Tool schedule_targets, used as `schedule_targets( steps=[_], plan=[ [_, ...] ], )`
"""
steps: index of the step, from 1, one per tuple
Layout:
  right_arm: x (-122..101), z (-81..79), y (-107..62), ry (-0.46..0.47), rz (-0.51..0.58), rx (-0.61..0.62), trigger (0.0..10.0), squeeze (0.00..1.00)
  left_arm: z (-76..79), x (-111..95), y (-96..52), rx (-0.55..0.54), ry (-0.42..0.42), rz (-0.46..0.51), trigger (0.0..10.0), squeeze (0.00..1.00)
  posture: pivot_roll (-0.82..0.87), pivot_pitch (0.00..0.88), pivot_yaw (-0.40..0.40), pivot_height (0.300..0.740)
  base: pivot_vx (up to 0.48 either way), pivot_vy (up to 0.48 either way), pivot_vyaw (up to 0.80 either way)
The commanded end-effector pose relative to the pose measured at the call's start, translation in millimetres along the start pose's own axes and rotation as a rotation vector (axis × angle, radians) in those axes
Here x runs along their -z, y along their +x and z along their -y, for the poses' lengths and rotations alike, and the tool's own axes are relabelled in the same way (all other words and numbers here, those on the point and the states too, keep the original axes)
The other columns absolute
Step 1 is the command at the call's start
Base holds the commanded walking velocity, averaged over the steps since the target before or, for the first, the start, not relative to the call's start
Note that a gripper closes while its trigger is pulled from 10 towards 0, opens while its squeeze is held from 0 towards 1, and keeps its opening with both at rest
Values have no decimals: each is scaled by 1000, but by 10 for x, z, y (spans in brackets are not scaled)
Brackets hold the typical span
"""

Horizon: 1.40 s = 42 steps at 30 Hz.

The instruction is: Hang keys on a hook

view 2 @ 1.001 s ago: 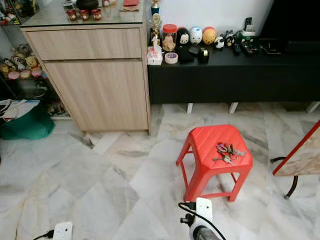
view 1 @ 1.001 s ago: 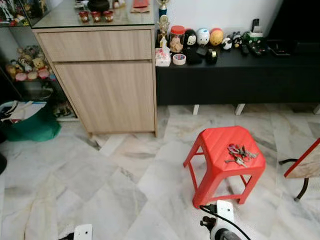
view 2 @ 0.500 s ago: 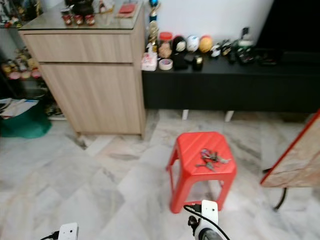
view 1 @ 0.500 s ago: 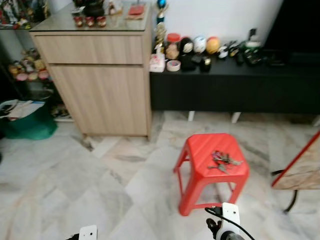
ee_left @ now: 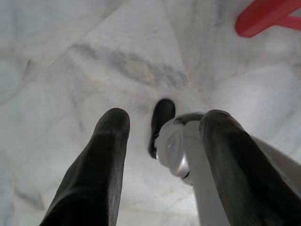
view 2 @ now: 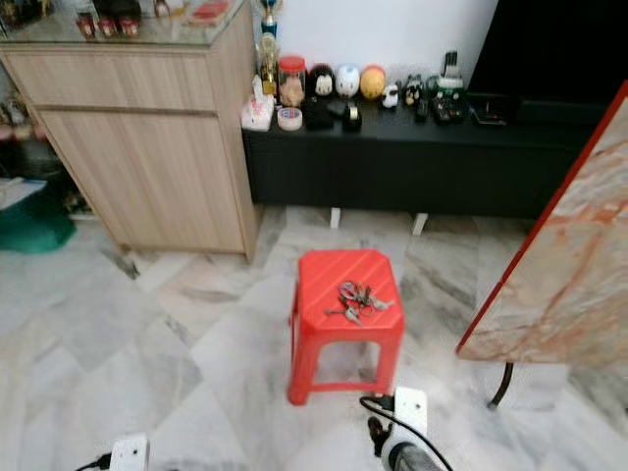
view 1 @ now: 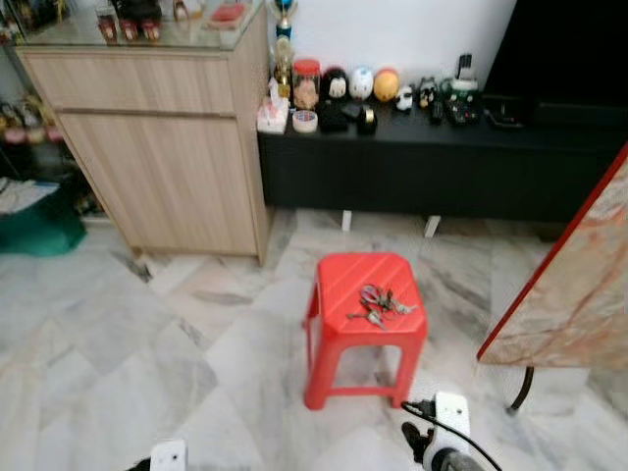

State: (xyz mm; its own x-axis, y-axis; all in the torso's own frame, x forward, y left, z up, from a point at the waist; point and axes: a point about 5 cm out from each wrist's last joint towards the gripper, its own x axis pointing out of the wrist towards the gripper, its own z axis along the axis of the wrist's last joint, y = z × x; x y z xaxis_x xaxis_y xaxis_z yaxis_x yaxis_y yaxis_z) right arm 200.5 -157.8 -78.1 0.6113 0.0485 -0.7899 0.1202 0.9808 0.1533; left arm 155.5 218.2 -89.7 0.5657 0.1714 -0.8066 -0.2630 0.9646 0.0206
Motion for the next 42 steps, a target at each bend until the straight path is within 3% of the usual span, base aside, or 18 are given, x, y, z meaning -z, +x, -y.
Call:
schedule_targets(
  steps=[1, 8, 35, 42],
  plan=[
    [9, -30, 3, -2, -6, -5, 10000, 0, -48, 6, -5, -14, -21, 1, 10000, 0, 114, 43, -39, 740, 0, 0, 0],
    [0, -32, 4, 5, 2, -7, 10000, 0, -28, -4, -1, -4, -32, 3, 10000, 0, 114, 47, -42, 740, 0, 0, 0],
    [-7, -35, 6, -10, -3, -10, 10000, 0, -28, -13, 0, -1, -37, 7, 10000, 0, 113, 50, -44, 740, 284, 0, 0],
    [-35, -38, 6, -52, 17, -24, 10000, 0, -30, -10, 0, -3, -41, 7, 10000, 0, 113, 50, -44, 740, 312, 0, 114]
  ],
)
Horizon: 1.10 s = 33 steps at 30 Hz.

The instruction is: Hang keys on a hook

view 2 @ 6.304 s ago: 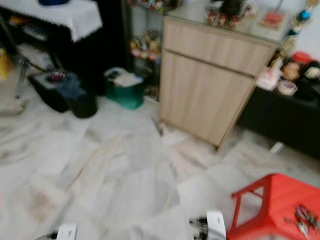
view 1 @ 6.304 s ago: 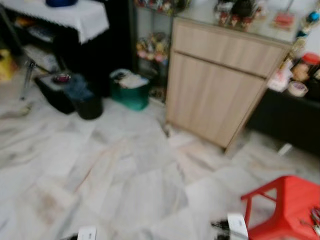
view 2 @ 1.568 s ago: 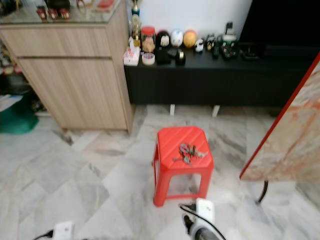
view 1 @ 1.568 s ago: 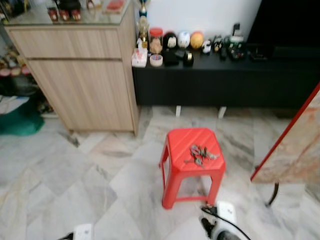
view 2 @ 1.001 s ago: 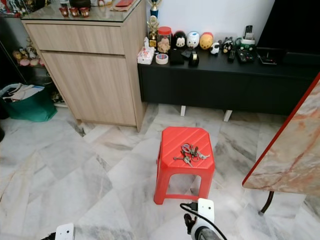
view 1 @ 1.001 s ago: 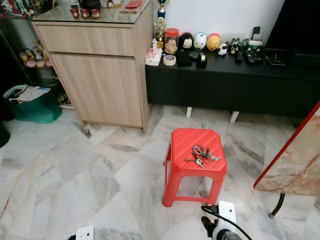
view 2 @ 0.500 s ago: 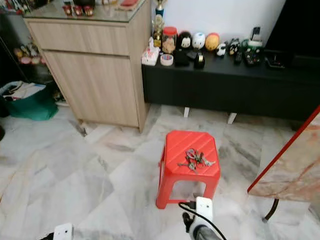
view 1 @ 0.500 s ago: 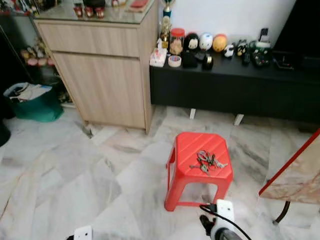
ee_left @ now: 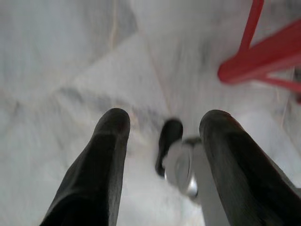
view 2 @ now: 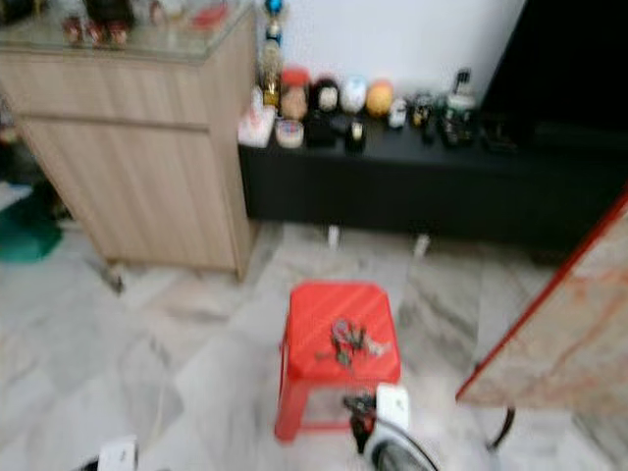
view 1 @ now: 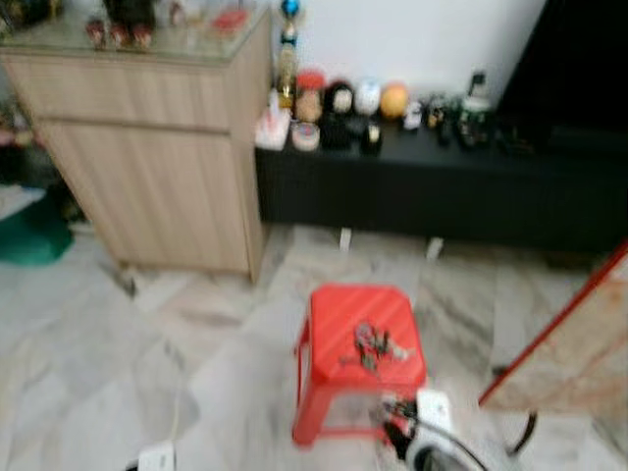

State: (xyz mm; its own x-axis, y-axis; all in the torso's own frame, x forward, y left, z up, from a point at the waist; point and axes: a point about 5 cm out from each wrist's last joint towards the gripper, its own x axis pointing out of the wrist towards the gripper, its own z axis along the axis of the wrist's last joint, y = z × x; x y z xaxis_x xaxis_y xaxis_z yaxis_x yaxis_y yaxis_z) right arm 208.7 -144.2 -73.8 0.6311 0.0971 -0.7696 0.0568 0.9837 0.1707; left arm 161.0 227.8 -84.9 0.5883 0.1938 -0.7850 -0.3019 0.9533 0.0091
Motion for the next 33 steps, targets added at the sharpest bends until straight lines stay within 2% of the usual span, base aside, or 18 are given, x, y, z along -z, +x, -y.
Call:
schedule_targets(
  steps=[1, 7, 14, 16, 18, 19, 21, 22, 25, 29, 31, 33],
  plan=[
    [33, 109, -23, -8, -2, 28, 10000, 0, 46, 82, -14, 11, -2, -29, 10000, 0, 113, 50, -44, 740, 315, 0, 800],
    [46, 95, -22, 13, -13, 10, 10000, 0, 48, 82, -13, 10, -5, -29, 10000, 0, 113, 50, -44, 740, 312, 0, 681],
    [42, 98, -23, 29, 1, 19, 10000, 0, 60, 49, -8, 6, -11, -6, 10000, 0, 115, 50, -45, 740, 131, 0, 0],
    [33, 101, -24, 28, 11, 22, 10000, 0, 67, 11, -6, 13, -34, 26, 10000, 0, 115, 50, -45, 740, 0, 0, 0],
    [-8, 111, -28, 17, 61, 35, 10000, 0, 79, -146, 8, 35, -49, 119, 10000, 0, 112, 51, -44, 740, 0, 0, 0],
    [-8, 111, -28, 17, 61, 35, 10000, 0, 79, -146, 8, 35, -49, 119, 10000, 0, 112, 51, -44, 740, 0, 0, 0],
    [-52, 99, -33, 5, 111, 13, 10000, 0, 92, -391, 12, 51, -20, 258, 10000, 0, 111, 53, -47, 740, 0, 0, 0],
    [-52, 99, -33, 5, 111, 13, 10000, 0, 92, -391, 12, 51, -20, 258, 10000, 0, 111, 53, -47, 740, 0, 0, 0],
    [-96, 92, -43, 19, 168, -1, 10000, 0, 105, -578, 7, 65, -24, 352, 10000, 0, 115, 54, -48, 740, 0, 0, 0],
    [-139, 95, -63, 26, 241, -3, 10000, 0, 157, -838, -53, 103, -15, 523, 10000, 0, 101, 51, -46, 740, 0, 0, 0],
    [-633, 48, -58, -69, 418, -22, 10000, 0, 176, -908, -94, 111, -27, 594, 10000, 0, 101, 52, -47, 740, 0, 0, 0],
    [-876, -9, -104, -89, 548, -49, 10000, 0, 226, -959, -158, 123, -29, 675, 10000, 0, 99, 50, -46, 740, 0, 0, 0]
  ],
)
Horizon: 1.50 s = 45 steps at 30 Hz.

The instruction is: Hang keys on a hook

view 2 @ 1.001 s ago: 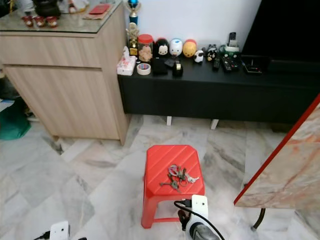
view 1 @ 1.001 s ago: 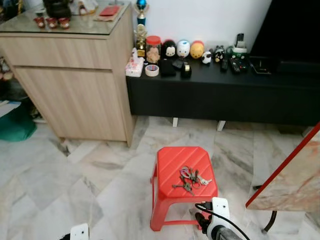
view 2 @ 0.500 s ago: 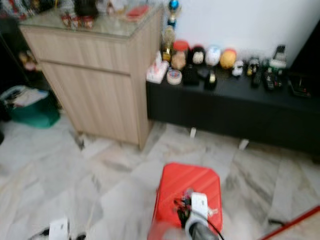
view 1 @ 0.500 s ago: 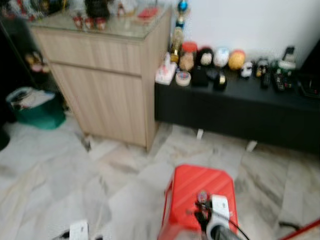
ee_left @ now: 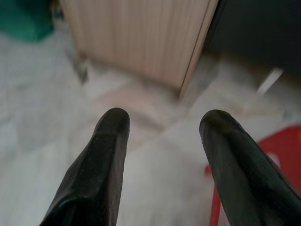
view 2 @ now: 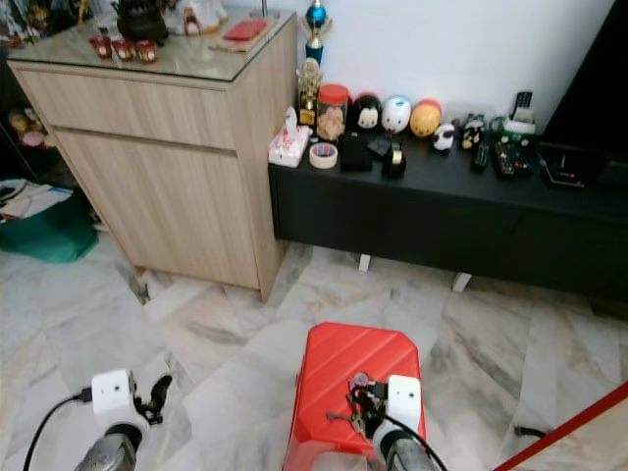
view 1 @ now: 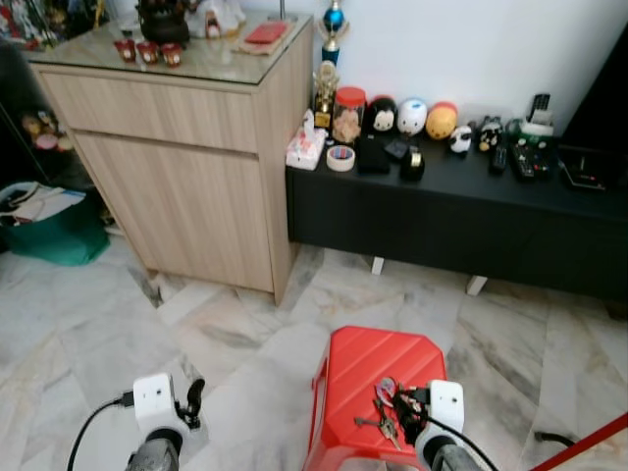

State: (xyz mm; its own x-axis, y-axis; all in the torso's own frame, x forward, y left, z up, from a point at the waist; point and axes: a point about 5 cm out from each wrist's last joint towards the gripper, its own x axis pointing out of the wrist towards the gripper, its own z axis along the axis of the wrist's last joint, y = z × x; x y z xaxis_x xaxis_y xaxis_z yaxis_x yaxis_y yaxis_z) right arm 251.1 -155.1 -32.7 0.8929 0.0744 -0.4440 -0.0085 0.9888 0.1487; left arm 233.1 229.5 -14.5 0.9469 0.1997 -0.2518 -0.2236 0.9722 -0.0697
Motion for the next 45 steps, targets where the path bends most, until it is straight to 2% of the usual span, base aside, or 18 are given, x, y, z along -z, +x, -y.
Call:
schedule_targets(
  steps=[1, 5, 13, 14, 17, 22, 25, 28, 31, 36, 38, 41, 42, 45],
  plan=[
    [-291, -13, 68, -25, 150, -18, 10000, 0, 54, -21, -44, 12, -8, 54, 10000, 0, 99, 50, -46, 740, 0, 0, 0],
    [-322, -35, -14, -53, 248, -17, 10000, 0, 145, -119, -103, 55, -11, 147, 10000, 0, 105, 42, -47, 740, 0, 0, 0],
    [-240, -108, -116, -66, 272, -45, 10000, 0, 121, -242, -244, 88, 43, 239, 10000, 0, 139, 57, -76, 740, 0, 0, 0],
    [-208, -126, -160, -101, 271, -83, 10000, 0, 127, -258, -290, 109, 79, 252, 10000, 0, 160, 59, -96, 740, 0, 0, 0],
    [-191, -111, -208, -114, 273, -103, 10000, 0, 78, -286, -315, 90, 78, 264, 10000, 0, 170, 74, -126, 740, 0, 0, 0],
    [-324, -46, -242, -143, 325, -76, 10000, 0, 57, -349, -371, 96, 83, 275, 10000, 0, 162, 75, -125, 740, 0, 0, 0],
    [-354, 11, -230, -159, 328, -63, 10000, 0, 74, -307, -391, 122, 104, 242, 10000, 0, 126, 65, -69, 740, 0, 0, 0],
    [-417, 90, -230, -170, 349, -38, 10000, 0, 70, -306, -378, 125, 102, 227, 10000, 0, 91, 55, -38, 740, 0, 0, 0],
    [-490, 195, -261, -155, 374, 13, 10000, 0, 132, -354, -353, 137, 102, 235, 10000, 0, 57, 54, 5, 740, 0, 0, 0],
    [-469, 296, -253, -107, 369, 95, 10000, 0, 165, -350, -317, 152, 102, 207, 10000, 0, 60, 26, 56, 740, 0, 0, 0],
    [-493, 290, -223, -84, 375, 114, 10000, 0, 147, -394, -276, 145, 90, 211, 10000, 0, 62, 26, 57, 740, 0, 0, 0],
    [-528, 243, -195, -77, 378, 100, 10000, 0, 135, -460, -189, 127, 81, 232, 10000, 0, 43, 39, 13, 740, 0, 0, 0],
    [-515, 220, -204, -86, 368, 79, 10000, 0, 114, -460, -175, 96, 65, 235, 10000, 0, 41, 36, -12, 740, 0, 0, 0],
    [-510, 219, -212, -88, 365, 73, 10000, 0, 105, -454, -179, 82, 57, 235, 10000, 0, 45, 36, -18, 740, 0, 0, 0]
  ],
)
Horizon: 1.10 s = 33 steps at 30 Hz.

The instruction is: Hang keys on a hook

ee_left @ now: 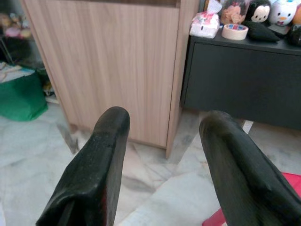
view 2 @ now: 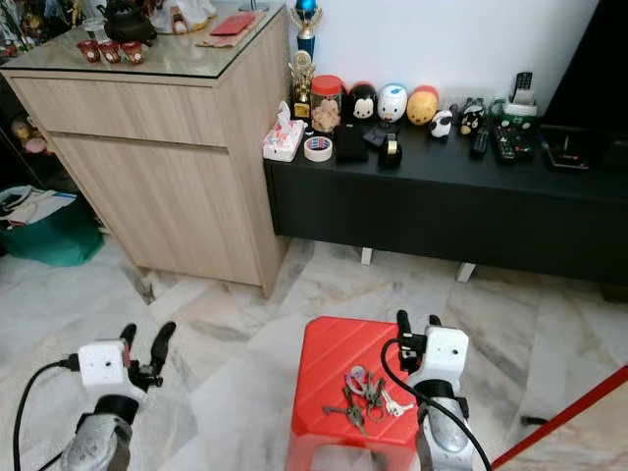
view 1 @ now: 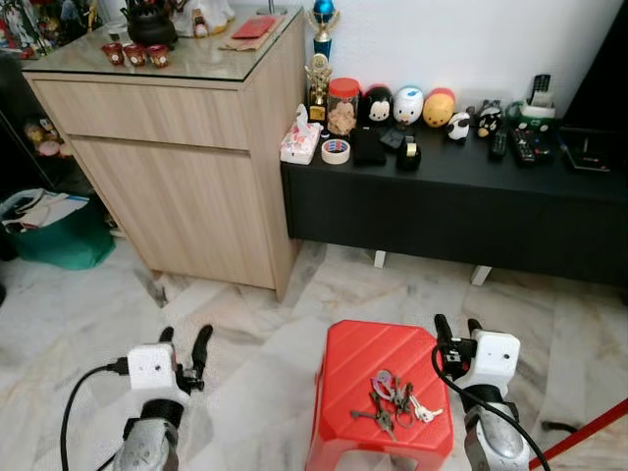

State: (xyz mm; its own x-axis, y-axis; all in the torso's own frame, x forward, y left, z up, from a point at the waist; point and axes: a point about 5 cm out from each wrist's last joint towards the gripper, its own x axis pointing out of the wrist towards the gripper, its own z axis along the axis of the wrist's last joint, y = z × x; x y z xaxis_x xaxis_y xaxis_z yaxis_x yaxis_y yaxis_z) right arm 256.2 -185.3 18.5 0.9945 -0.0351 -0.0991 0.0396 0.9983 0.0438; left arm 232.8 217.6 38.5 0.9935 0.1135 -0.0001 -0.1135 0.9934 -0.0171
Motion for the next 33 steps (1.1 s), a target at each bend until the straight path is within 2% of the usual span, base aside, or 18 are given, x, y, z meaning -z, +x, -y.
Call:
schedule_targets(
  steps=[1, 7, 9, 13, 16, 19, 27, 33],
  plan=[
    [-24, 0, -12, -3, 2, -29, 10000, 0, 6, 48, -85, -39, -27, -16, 10000, 0, 58, 37, -17, 740, 0, 0, 0],
    [-30, -5, 12, -8, 3, -35, 10000, 0, 64, 51, -106, -25, -32, -19, 10000, 0, 78, 49, -21, 740, 0, 0, 0],
    [-34, -101, 53, 2, 0, -54, 10000, 0, 24, 32, -127, -20, -29, -15, 10000, 0, 92, 49, -36, 740, 0, 0, 0],
    [-49, -192, 89, -5, -4, -92, 10000, 0, -41, 34, -132, -30, -21, -17, 10000, 0, 94, 47, -45, 740, 0, 0, 0],
    [-77, -165, 113, -1, -3, -79, 10000, 0, -54, 5, -102, -35, -26, -6, 10000, 0, 88, 53, -42, 740, 0, 0, 0],
    [-76, -107, 110, -2, -5, -61, 10000, 0, 6, 11, -73, -18, -35, -5, 10000, 0, 68, 46, -28, 740, 0, 0, 0],
    [-69, -87, 97, 0, -5, -52, 10000, 0, 47, 23, -53, -7, -58, -18, 10000, 0, 67, 35, -23, 740, 0, 0, 0],
    [-52, -140, 118, 8, -19, -59, 10000, 0, 16, 12, -51, -11, -66, -28, 10000, 0, 83, 39, -18, 740, 0, 402, 0]
  ],
)
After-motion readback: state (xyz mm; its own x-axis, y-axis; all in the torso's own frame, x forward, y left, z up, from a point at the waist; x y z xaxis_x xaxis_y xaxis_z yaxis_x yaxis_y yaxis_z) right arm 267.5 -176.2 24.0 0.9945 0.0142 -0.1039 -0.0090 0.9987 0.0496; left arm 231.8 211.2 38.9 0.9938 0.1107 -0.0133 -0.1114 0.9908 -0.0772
